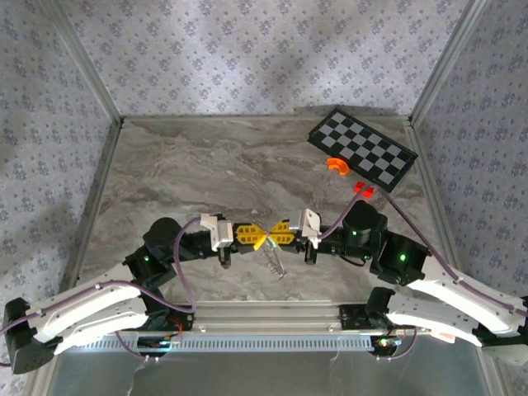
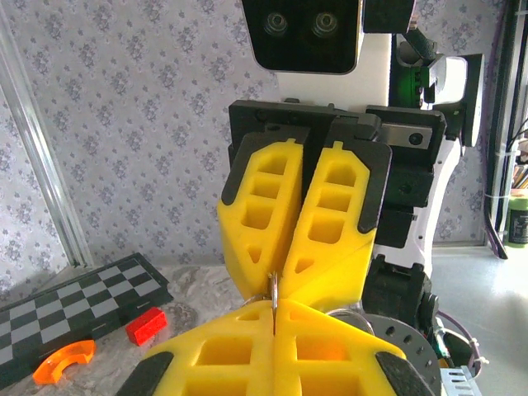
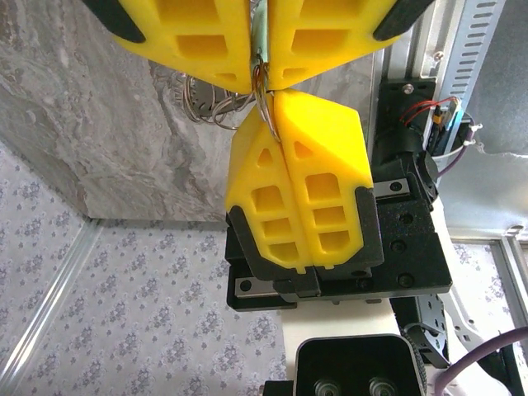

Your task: Put the keys on the keyring

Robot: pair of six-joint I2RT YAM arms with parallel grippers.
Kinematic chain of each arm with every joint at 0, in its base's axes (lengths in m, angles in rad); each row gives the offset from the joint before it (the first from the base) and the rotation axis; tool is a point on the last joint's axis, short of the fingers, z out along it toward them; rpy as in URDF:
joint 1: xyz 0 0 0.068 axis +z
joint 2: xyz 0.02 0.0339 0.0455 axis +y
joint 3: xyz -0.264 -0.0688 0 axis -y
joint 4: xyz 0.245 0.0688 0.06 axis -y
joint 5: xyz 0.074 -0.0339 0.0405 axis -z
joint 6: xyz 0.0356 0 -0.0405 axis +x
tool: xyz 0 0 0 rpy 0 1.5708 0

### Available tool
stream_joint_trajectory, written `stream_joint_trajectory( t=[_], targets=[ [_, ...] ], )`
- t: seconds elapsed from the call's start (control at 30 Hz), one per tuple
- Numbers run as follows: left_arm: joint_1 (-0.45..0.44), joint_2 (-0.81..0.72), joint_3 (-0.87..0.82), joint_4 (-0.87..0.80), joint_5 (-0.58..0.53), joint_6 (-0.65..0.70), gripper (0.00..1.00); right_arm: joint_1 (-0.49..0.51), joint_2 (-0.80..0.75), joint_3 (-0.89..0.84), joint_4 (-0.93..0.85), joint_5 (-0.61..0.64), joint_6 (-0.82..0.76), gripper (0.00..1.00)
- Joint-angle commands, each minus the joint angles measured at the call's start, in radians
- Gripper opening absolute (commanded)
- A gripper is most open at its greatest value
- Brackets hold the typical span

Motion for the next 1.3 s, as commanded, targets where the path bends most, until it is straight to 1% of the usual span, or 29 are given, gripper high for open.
stream_joint_trajectory(
  t=[0.0,0.1,0.17,0.23,0.3,0.43,0.53,0.6,0.73,0.87,1.07,1.27],
  targets=[
    [-0.010,-0.010,0.007,0.071,0.017,-0.013,0.00,0.000,0.007,-0.013,0.023,-0.025,0.012,0.09],
    [-0.010,-0.012,0.007,0.052,0.008,-0.007,0.00,0.001,0.007,-0.018,0.022,-0.018,0.006,0.01],
    [-0.010,-0.017,0.018,0.009,-0.017,0.010,0.00,0.001,0.001,-0.019,0.019,0.014,0.000,0.00],
    [-0.010,-0.027,0.042,-0.085,-0.055,0.041,0.00,0.003,-0.007,-0.021,0.010,0.058,-0.011,0.00],
    [-0.010,-0.032,0.087,-0.219,-0.107,0.086,0.06,0.004,-0.010,-0.016,-0.002,0.098,-0.018,0.00],
    [-0.010,-0.001,0.231,-0.574,-0.221,0.183,0.17,0.024,0.015,0.019,-0.068,0.191,-0.059,0.00],
    [-0.010,0.058,0.350,-0.784,-0.227,0.232,0.22,0.048,0.039,0.045,-0.112,0.251,-0.093,0.00],
    [-0.010,0.093,0.396,-0.854,-0.219,0.244,0.23,0.063,0.059,0.065,-0.137,0.289,-0.112,0.00],
    [-0.010,0.130,0.430,-0.894,-0.200,0.258,0.25,0.085,0.093,0.104,-0.179,0.336,-0.133,0.00],
    [-0.010,0.133,0.414,-0.869,-0.167,0.265,0.30,0.085,0.099,0.115,-0.186,0.353,-0.134,0.00],
    [-0.010,0.147,0.404,-0.823,-0.171,0.266,0.29,0.089,0.122,0.131,-0.201,0.337,-0.138,0.00],
    [-0.008,0.146,0.396,-0.781,-0.218,0.266,0.28,0.095,0.126,0.132,-0.206,0.327,-0.141,0.00]
  ],
)
